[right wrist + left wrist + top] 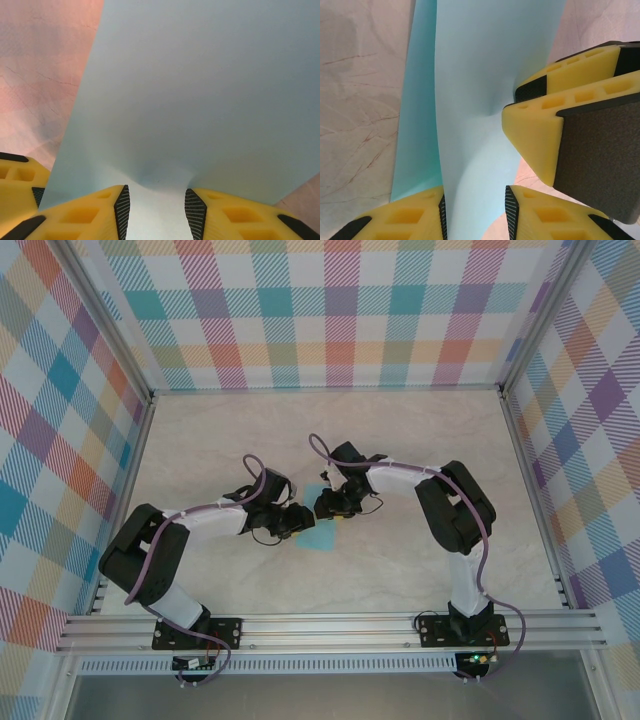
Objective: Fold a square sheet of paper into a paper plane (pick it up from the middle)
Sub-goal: Fold the triangle a second time at the center of the table.
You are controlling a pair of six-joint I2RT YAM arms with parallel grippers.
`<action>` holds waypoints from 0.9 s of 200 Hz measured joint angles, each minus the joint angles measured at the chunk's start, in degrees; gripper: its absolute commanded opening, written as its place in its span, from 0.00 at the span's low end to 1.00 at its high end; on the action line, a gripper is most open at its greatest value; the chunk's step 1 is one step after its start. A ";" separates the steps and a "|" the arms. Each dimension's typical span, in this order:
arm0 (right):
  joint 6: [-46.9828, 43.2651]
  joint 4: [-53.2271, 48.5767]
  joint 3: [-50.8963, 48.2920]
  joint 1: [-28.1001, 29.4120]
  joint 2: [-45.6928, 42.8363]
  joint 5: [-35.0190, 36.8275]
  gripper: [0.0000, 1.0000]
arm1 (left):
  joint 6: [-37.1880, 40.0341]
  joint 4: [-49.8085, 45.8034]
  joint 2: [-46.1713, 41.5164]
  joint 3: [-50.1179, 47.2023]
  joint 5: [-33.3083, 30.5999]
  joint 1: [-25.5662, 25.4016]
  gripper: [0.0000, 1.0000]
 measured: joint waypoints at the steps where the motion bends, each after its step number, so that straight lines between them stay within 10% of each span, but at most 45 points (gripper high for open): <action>1: 0.09 0.02 -0.02 -0.02 0.00 0.00 0.41 | 0.00 0.00 0.00 0.02 -0.02 0.00 0.35; 78: 2.73 3.04 -2.21 -1.31 -1.51 -2.58 0.40 | -1.60 -3.61 1.49 0.13 -4.55 -0.46 0.08; 180: 5.11 1.90 3.17 -1.84 -0.13 7.61 0.33 | -2.58 -4.96 1.55 0.55 -6.62 -0.68 0.10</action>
